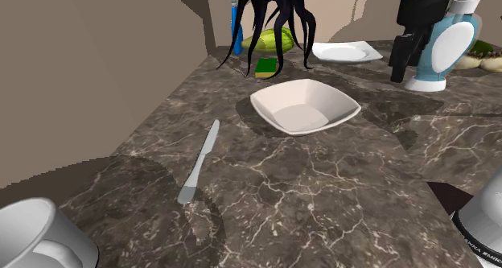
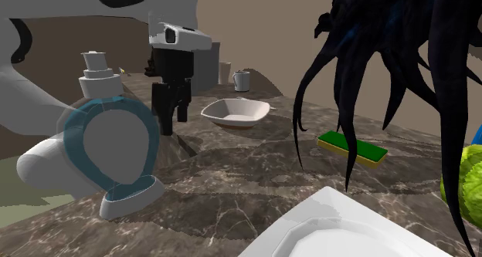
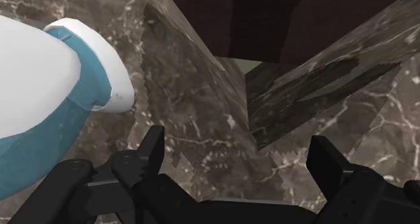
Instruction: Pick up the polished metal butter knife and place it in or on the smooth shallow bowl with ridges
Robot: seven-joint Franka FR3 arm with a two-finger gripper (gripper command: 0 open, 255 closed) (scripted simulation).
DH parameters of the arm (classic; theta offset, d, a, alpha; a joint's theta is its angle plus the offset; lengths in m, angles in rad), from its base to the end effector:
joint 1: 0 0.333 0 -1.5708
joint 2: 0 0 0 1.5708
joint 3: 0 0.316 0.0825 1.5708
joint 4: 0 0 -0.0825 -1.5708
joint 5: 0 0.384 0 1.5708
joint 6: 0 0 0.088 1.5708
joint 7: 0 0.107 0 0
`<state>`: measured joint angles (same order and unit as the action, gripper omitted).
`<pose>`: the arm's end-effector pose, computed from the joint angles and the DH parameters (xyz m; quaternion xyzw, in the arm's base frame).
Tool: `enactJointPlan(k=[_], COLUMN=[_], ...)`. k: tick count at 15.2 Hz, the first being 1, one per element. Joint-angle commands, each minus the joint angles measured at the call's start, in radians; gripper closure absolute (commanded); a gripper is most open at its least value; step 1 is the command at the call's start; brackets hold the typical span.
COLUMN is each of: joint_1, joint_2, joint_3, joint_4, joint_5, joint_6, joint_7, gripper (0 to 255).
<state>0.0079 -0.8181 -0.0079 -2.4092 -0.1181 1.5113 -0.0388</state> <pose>0.2906 -0.0138 0.5709 0.9974 0.0196 -0.0408 0.0554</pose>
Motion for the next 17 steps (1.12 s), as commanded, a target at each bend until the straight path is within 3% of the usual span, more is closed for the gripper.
enactJointPlan(k=[1,9,17], joint_1=[0.000,0.018,0.008], joint_2=[0.000,0.031,0.165], joint_3=[0.000,0.195,0.391], joint_4=[0.000,0.003,0.098], joint_5=[0.000,0.185,0.323], joint_6=[0.000,0.036,0.117], joint_7=[0.000,0.324,0.643], gripper=[0,0,0])
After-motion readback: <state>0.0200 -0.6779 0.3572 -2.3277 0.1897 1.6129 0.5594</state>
